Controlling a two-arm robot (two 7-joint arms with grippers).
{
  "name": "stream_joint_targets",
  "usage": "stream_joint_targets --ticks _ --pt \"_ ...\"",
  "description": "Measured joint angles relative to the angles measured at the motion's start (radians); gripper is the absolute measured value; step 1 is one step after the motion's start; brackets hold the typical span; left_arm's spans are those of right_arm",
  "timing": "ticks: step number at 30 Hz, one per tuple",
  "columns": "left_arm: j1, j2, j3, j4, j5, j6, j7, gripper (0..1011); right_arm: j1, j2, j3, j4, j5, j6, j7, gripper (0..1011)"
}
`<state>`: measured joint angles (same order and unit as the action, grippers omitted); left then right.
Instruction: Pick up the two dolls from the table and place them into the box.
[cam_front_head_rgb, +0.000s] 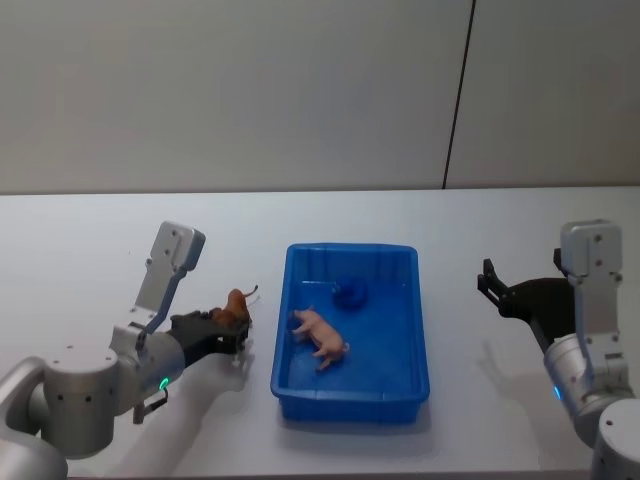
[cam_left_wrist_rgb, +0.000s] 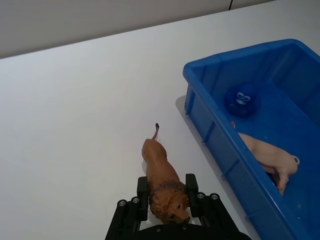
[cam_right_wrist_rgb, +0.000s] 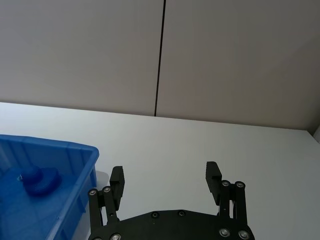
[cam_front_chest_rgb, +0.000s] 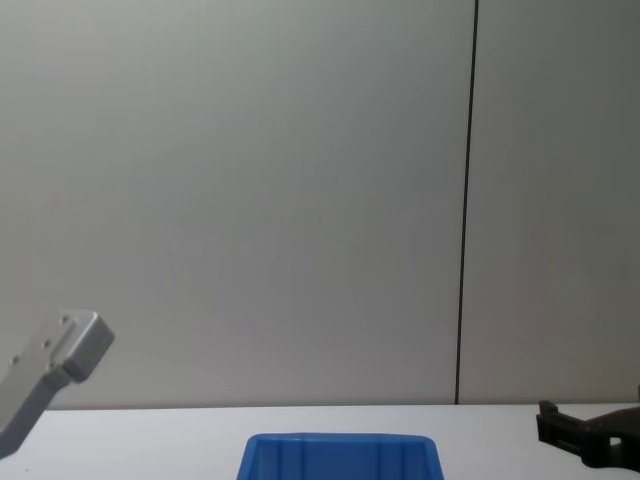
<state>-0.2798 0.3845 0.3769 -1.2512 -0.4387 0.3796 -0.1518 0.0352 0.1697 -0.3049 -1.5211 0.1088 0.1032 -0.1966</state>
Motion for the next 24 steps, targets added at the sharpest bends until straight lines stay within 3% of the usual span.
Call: stream_joint_targets --ticks 14,24 --pt "0.006 0.024 -0.012 -0.113 0.070 -0.005 0.011 444 0.000 0.000 0.000 0.000 0.000 0.000 0.000 1001" --pt "-0.002 0.036 -0.021 -0.188 0.111 -0.054 -0.037 444 0.000 0.000 0.000 0.000 0.000 0.000 0.000 1001"
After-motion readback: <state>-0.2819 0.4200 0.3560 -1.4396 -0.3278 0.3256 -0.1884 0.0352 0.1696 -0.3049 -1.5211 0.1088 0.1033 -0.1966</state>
